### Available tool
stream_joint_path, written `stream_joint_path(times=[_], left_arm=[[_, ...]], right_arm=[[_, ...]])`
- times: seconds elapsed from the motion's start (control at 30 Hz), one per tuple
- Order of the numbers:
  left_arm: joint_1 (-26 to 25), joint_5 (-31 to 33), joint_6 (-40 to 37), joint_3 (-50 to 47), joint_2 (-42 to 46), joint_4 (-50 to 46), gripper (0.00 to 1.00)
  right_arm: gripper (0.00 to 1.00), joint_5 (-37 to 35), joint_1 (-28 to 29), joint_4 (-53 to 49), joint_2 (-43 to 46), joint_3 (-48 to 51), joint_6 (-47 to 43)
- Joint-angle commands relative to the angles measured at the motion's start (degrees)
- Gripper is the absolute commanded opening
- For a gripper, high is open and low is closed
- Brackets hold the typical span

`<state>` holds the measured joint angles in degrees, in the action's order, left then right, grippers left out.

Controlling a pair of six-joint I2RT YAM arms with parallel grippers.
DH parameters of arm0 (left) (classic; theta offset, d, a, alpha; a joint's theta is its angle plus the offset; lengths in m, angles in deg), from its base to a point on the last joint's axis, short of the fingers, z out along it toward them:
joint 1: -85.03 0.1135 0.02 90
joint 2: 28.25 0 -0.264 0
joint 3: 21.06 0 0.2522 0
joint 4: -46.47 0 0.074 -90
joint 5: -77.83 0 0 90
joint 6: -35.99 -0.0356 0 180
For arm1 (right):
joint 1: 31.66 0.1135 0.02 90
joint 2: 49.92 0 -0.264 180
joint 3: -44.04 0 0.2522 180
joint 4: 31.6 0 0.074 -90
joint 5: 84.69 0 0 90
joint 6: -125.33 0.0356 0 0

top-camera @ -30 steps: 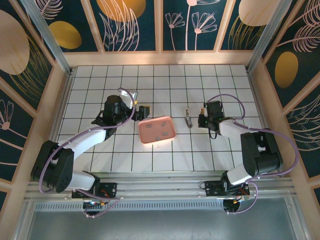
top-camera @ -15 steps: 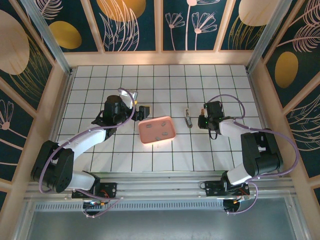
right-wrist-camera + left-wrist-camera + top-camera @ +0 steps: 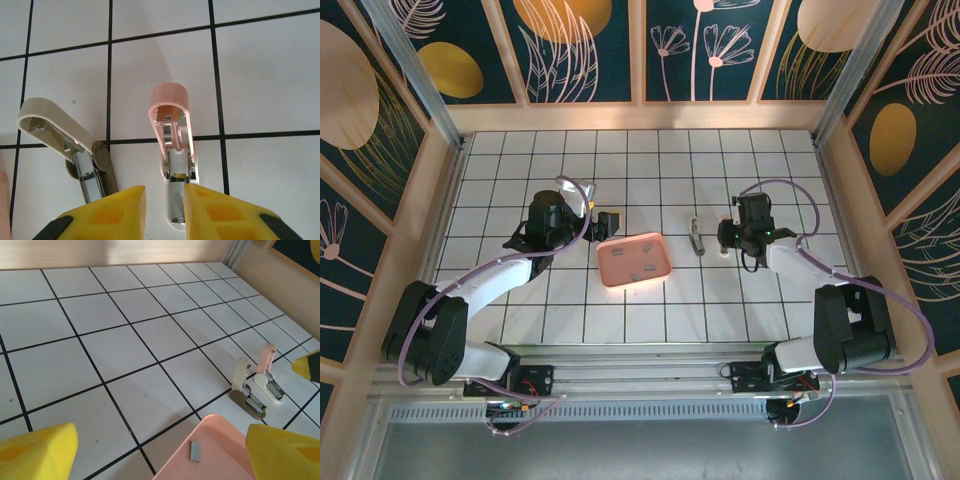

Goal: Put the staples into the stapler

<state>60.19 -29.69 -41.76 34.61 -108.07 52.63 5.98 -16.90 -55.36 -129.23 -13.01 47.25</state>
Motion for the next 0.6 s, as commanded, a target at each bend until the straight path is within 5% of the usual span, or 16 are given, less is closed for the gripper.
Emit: stream_joint_path(times=[0.0, 0.57], left_arm=[[-0.29, -0.28, -0.56, 1.42, 1.23, 0.64, 0.87], [-0.30, 0.20, -1.26, 1.41, 1.14, 0.37, 0.87]], right_arm=[[0.26, 0.74, -0.17, -3.81, -0.41, -1.89, 0.57], [0.25, 0.34, 1.57, -6.04, -10.06, -6.39, -1.15]])
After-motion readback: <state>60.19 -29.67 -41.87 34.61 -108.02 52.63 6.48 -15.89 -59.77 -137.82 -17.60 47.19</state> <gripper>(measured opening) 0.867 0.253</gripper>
